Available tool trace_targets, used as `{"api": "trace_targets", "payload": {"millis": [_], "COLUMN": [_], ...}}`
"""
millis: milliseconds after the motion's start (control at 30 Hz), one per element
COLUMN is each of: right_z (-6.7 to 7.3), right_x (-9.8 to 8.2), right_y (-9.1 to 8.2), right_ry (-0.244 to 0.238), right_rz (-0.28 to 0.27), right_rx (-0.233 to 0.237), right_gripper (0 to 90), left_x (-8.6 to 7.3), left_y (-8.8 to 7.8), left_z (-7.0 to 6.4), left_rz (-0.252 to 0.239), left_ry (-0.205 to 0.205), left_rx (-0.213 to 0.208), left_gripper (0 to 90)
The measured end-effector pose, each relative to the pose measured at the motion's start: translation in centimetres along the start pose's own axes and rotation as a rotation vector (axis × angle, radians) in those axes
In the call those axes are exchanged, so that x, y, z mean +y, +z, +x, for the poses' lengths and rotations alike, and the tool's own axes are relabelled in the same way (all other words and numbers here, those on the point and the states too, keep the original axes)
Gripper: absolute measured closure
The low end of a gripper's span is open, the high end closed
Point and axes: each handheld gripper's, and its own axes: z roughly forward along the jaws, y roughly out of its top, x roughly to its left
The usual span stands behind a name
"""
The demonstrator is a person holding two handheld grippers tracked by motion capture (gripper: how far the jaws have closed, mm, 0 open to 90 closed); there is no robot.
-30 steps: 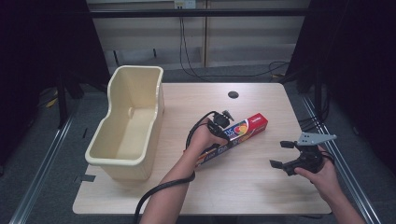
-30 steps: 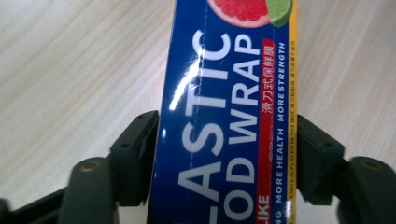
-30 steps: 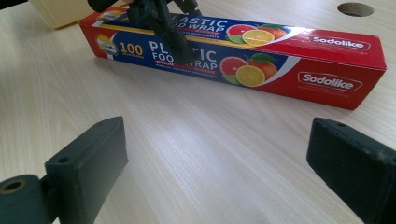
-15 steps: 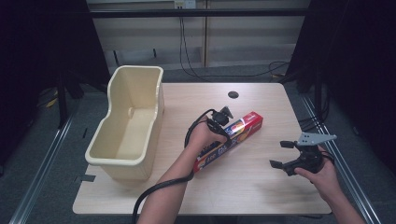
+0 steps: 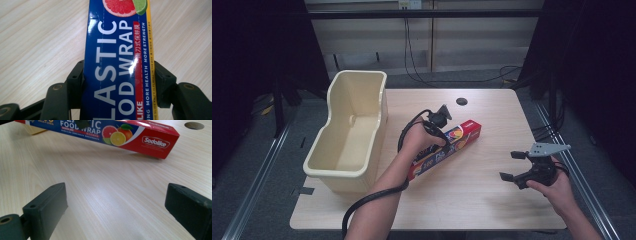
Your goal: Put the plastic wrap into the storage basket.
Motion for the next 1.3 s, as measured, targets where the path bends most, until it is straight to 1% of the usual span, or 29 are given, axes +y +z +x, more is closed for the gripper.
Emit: {"api": "trace_targets", "payload": {"millis": [33,67,100,133,167,200,300,333,367,433,467,533,567,600,667,700,733,767,833,867,933,967,1033,1067,1100,1133,1200,1267,1300], "right_z": [0.0,0.0,0.1,0.1,0.1,0.1,0.2,0.1,0.1,0.1,0.2,0.2,0.2,0.2,0.2,0.2,0.2,0.2,0.3,0.3,0.4,0.4,0.4,0.4,0.3,0.4,0.4,0.4,0.4], "right_x": [0.0,0.0,0.0,0.0,0.0,0.0,0.0,0.0,0.0,0.0,0.0,0.0,0.0,0.0,0.0,0.0,0.0,0.0,0.0,0.0,0.0,0.0,0.0,0.0,0.0,0.0,0.0,0.0,0.0], "right_y": [0.0,0.0,0.1,0.1,0.2,0.2,0.2,0.2,0.2,0.2,0.3,0.3,0.3,0.3,0.3,0.3,0.3,0.4,0.5,0.5,0.5,0.5,0.6,0.6,0.6,0.6,0.6,0.7,0.7], "right_ry": [0.0,0.0,0.003,0.003,0.0,-0.002,-0.005,-0.004,-0.003,-0.002,-0.003,-0.005,-0.004,-0.004,-0.005,-0.006,-0.006,-0.008,-0.002,-0.006,-0.007,-0.007,-0.005,-0.005,-0.006,-0.007,-0.006,-0.005,-0.005], "right_rz": [0.001,0.001,0.002,0.005,0.007,0.007,0.003,0.003,0.003,0.006,0.006,0.008,0.009,0.01,0.008,0.008,0.008,0.007,0.013,0.013,0.018,0.018,0.019,0.019,0.019,0.018,0.02,0.022,0.022], "right_rx": [0.004,0.002,0.007,0.005,0.007,0.006,0.004,0.012,0.008,0.014,0.007,0.006,0.013,0.009,0.015,0.016,0.016,0.016,0.019,0.026,0.028,0.028,0.026,0.026,0.034,0.032,0.029,0.031,0.031], "right_gripper": [4.2,4.0,3.4,3.4,3.4,3.3,2.9,3.0,2.9,2.7,2.7,2.1,2.1,2.1,2.0,1.8,1.8,1.5,1.5,1.5,1.5,1.5,1.5,1.5,1.5,1.5,1.5,1.5,1.5], "left_x": [-0.1,-0.2,-0.3,-0.3,-0.4,-0.4,-0.5,-0.7,-0.7,-0.8,-0.8,-0.9,-0.9,-1.0,-1.1,-1.1,-1.1,-1.2,-1.3,-1.3,-1.4,-1.4,-1.5,-1.5,-1.6,-1.8,-1.9,-2.0,-2.1], "left_y": [-0.2,-0.5,-0.8,-1.0,-1.2,-1.4,-2.0,-2.5,-2.8,-3.5,-3.7,-4.4,-4.8,-5.1,-5.9,-6.2,-6.2,-6.7,-7.3,-7.8,-8.5,-8.5,-9.2,-9.2,-9.5,-10.1,-10.6,-11.2,-11.4], "left_z": [0.1,0.1,0.3,0.3,0.3,0.3,0.4,0.5,0.6,0.6,0.7,0.7,0.7,0.7,0.7,0.7,0.7,0.7,0.8,0.8,0.7,0.7,0.7,0.7,0.8,0.8,0.8,0.9,0.8], "left_rz": [-0.001,-0.009,-0.006,-0.003,-0.009,-0.002,-0.005,-0.007,-0.006,-0.01,-0.02,-0.023,-0.025,-0.023,-0.021,-0.027,-0.027,-0.03,-0.031,-0.025,-0.029,-0.029,-0.038,-0.038,-0.043,-0.042,-0.048,-0.049,-0.051], "left_ry": [0.003,-0.017,-0.014,-0.022,-0.021,-0.02,-0.027,-0.041,-0.04,-0.041,-0.051,-0.054,-0.056,-0.064,-0.065,-0.065,-0.065,-0.078,-0.079,-0.083,-0.089,-0.089,-0.099,-0.099,-0.106,-0.109,-0.121,-0.116,-0.129], "left_rx": [0.003,-0.004,-0.009,-0.014,-0.006,-0.005,-0.002,-0.001,-0.003,0.002,-0.003,0.002,0.002,0.001,0.007,0.009,0.009,0.013,0.013,0.019,0.023,0.023,0.022,0.022,0.025,0.026,0.028,0.03,0.029], "left_gripper": [40.6,40.6,40.7,40.7,40.7,40.7,40.7,40.8,40.7,40.8,40.8,40.8,40.8,40.8,40.8,40.8,40.8,40.8,40.8,40.8,40.8,40.8,40.8,40.8,40.8,40.8,40.8,40.8,40.8]}}
